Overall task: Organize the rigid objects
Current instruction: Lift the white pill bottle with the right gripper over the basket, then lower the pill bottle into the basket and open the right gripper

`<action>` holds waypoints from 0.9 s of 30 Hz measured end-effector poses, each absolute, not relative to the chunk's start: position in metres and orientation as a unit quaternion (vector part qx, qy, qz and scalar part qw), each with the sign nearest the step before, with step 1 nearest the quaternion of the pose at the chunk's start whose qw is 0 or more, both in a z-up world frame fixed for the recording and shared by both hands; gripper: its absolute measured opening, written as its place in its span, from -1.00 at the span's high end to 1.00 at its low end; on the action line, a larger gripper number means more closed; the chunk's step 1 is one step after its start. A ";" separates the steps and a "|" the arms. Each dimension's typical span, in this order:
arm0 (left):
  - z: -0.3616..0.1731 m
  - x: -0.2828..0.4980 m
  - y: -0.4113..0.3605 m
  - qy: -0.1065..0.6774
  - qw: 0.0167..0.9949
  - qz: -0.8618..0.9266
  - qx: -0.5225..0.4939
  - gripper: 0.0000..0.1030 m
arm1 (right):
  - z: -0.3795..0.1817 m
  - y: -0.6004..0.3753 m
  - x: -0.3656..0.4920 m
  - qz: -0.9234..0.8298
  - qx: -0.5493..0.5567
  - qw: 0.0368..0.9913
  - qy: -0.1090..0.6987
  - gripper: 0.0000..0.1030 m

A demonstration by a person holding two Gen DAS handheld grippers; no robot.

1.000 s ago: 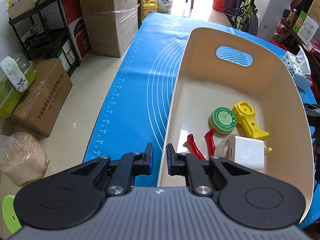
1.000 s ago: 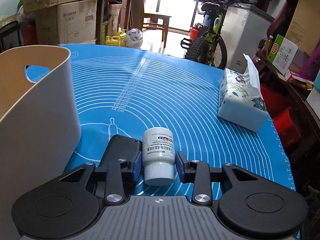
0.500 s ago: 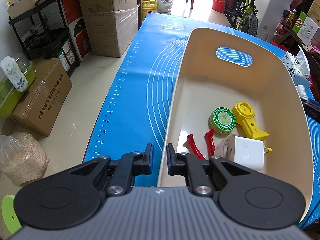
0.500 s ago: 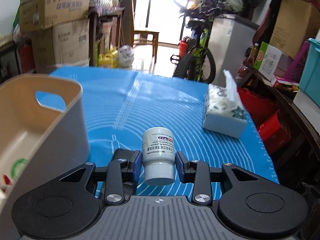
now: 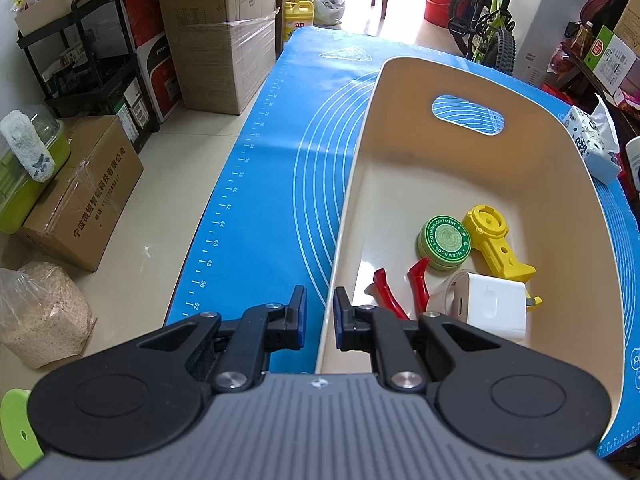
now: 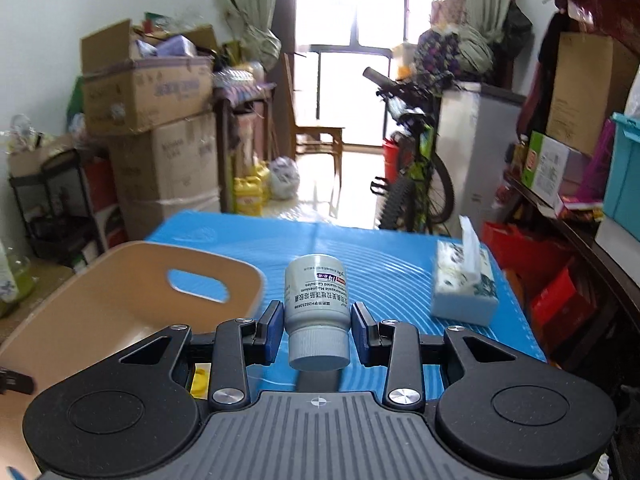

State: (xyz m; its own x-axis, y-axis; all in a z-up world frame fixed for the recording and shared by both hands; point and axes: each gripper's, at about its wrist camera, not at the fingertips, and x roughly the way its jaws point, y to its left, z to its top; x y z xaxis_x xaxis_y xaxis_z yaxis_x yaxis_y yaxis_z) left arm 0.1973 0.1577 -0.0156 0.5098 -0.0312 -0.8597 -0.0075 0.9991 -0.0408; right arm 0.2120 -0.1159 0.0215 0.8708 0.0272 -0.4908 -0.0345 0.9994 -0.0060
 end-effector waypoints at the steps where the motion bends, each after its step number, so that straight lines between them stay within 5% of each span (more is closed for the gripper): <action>1: -0.016 0.197 0.158 0.495 0.869 -0.007 -0.020 0.68 | 0.024 -0.112 0.209 0.020 -0.011 0.968 0.249 0.16; 13: -0.016 0.197 0.158 0.495 0.869 -0.007 -0.020 0.69 | 0.028 -0.050 0.208 0.079 -0.051 0.963 0.252 0.16; 27: -0.016 0.197 0.158 0.495 0.869 -0.008 -0.019 0.69 | -0.017 0.009 0.237 0.126 -0.071 0.921 0.362 0.16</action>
